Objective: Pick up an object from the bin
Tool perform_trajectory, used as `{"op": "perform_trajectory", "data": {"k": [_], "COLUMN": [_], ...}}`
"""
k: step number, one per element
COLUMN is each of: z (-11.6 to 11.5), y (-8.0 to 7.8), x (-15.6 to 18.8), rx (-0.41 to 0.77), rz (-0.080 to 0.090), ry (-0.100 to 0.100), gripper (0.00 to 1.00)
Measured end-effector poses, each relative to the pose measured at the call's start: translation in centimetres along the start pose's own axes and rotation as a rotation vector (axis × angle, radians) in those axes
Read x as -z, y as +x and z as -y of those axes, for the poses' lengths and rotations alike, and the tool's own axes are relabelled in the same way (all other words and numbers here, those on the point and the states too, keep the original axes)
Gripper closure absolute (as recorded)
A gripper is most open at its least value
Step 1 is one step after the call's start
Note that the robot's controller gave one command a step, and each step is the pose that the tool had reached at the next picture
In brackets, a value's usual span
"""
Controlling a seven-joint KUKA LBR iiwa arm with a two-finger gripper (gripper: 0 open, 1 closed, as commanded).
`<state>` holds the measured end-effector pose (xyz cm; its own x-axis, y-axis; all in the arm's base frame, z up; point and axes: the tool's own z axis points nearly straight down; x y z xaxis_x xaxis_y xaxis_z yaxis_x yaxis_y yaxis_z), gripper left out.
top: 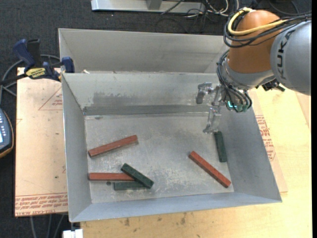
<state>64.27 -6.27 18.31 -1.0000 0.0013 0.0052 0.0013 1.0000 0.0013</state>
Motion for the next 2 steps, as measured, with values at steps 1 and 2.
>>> {"op": "perform_trajectory", "data": {"k": [1, 2], "z": [4.3, -2.4], "y": [5.8, 14.2], "x": [-11.5, -11.2], "rx": [0.240, 0.447], "rz": [0.002, 0.015], "ry": [0.000, 0.003], "gripper": [0.00, 0.00]}}
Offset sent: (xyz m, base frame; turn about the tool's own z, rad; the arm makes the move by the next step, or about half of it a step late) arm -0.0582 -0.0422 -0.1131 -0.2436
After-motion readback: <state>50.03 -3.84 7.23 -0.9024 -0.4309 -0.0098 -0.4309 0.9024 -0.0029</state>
